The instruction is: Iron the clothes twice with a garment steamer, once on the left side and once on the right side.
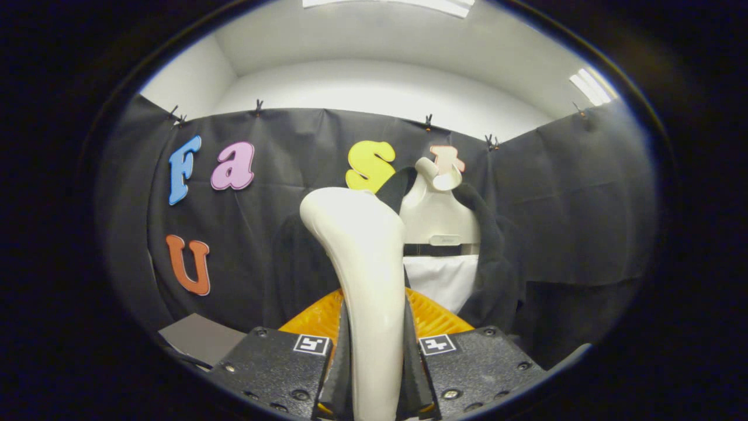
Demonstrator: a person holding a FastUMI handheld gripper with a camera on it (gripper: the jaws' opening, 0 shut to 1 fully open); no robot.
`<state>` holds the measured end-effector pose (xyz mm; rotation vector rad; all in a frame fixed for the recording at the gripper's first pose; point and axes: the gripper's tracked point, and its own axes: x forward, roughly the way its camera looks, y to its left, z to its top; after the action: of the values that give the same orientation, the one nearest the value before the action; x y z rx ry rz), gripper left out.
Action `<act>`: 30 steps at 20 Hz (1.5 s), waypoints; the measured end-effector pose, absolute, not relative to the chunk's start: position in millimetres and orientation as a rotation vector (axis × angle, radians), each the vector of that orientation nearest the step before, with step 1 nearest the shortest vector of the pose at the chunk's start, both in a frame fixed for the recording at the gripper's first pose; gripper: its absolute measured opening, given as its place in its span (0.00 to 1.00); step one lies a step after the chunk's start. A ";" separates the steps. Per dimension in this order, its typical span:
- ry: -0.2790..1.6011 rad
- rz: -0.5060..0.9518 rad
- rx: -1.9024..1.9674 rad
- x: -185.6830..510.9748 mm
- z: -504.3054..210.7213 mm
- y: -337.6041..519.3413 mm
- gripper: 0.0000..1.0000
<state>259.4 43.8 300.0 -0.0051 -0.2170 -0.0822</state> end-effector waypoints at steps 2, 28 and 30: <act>-0.210 -0.126 -0.047 263.6 297.3 40.4 0.42; -0.063 -0.194 -0.191 268.6 194.3 30.0 0.42; -0.044 -0.194 -0.189 267.6 181.1 28.2 0.42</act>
<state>267.6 28.2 181.1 -0.1894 -0.0441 -0.1943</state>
